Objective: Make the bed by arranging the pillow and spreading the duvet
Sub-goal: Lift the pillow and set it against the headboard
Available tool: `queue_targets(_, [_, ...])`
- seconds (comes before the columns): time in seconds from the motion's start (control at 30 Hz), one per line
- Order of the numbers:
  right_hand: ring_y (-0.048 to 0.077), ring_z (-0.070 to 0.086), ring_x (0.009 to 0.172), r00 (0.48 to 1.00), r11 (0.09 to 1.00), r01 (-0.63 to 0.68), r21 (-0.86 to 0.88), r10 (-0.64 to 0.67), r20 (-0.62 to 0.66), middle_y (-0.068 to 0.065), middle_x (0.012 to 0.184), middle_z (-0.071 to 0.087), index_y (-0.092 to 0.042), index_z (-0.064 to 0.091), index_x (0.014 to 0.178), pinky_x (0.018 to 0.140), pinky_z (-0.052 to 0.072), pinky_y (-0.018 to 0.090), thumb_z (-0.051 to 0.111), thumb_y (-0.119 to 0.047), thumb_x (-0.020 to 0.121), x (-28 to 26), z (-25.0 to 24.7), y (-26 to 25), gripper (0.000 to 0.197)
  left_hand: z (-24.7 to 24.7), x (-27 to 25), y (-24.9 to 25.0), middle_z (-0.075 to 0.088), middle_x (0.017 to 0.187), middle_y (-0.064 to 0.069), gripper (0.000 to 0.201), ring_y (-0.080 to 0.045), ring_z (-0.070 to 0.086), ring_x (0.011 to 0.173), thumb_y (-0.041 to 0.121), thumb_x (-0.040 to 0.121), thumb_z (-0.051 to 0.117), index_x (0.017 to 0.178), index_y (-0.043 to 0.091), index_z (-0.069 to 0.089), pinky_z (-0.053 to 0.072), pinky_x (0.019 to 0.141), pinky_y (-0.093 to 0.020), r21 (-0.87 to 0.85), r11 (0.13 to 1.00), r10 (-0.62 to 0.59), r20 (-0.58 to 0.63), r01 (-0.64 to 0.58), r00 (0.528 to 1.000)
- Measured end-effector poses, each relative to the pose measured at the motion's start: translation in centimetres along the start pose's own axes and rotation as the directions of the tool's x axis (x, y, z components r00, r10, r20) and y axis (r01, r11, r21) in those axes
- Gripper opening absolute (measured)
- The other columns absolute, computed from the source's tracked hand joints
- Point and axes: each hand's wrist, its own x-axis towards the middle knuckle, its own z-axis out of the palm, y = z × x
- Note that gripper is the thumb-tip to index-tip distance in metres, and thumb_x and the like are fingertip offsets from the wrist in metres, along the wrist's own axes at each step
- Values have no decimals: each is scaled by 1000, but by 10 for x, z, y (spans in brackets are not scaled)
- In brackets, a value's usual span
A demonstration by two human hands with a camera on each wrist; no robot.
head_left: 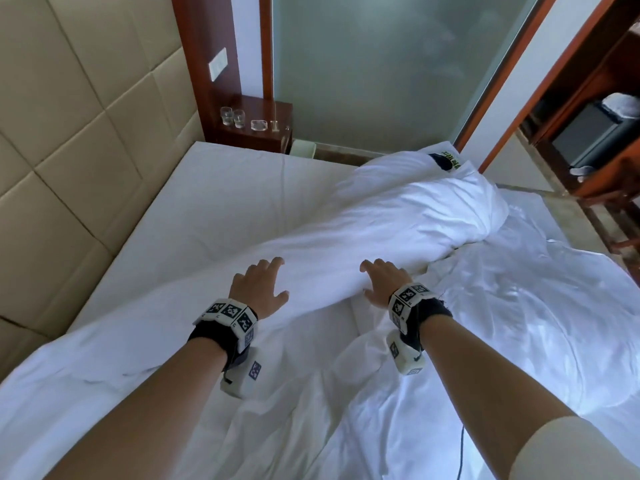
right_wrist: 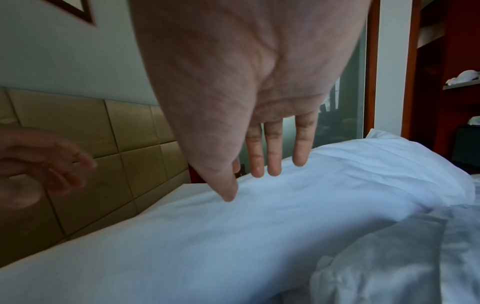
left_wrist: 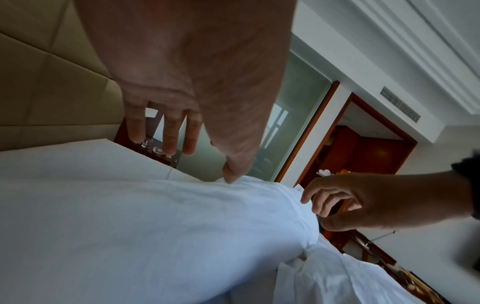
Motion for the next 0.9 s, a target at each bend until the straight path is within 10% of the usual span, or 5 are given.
queue_targets(0.33, [32, 36, 139, 954, 997, -73, -29, 78, 288, 5, 149, 35, -23, 27, 149, 110, 31, 61, 70, -40, 85, 65, 61, 33, 79, 74, 78, 1, 32, 150, 0, 85, -27, 36, 136, 53, 81, 60, 149, 31, 14, 33, 105, -49, 44, 999, 15, 247, -27, 969])
queue_targets(0.5, [33, 25, 143, 989, 998, -40, 41, 33, 141, 7, 156, 22, -29, 12, 152, 105, 41, 53, 72, -30, 84, 97, 72, 37, 91, 92, 103, -5, -8, 163, 4, 101, -28, -2, 151, 52, 80, 65, 153, 36, -4, 16, 116, -59, 56, 998, -33, 258, 19, 966])
queue_targets(0.67, [28, -8, 152, 994, 994, 87, -61, -83, 67, 2, 164, -16, -33, -12, 155, 117, 24, 57, 80, -31, 78, 156, 69, 7, 120, 95, 124, -29, -21, 161, -1, 116, -33, -14, 150, 56, 77, 68, 150, 38, -20, 8, 117, -63, 77, 985, -166, 232, 152, 958])
queue_targets(0.8, [30, -22, 149, 995, 968, 92, -235, -96, -3, 7, 161, -26, -31, -21, 153, 115, 2, 68, 84, -31, 69, 201, 72, -9, 134, 107, 141, -51, -16, 163, 2, 124, -29, -10, 151, 61, 72, 71, 149, 36, -24, 6, 116, -65, 82, 979, -202, 285, 186, 937])
queue_targets(0.9, [28, 3, 151, 996, 940, 84, -330, -88, 2, 5, 162, 6, -27, -13, 154, 112, -5, 68, 85, -33, 63, 229, 80, -8, 134, 124, 151, -62, 12, 162, 4, 128, -21, 13, 150, 63, 69, 72, 151, 30, -21, 4, 114, -66, 82, 980, -197, 326, 180, 925])
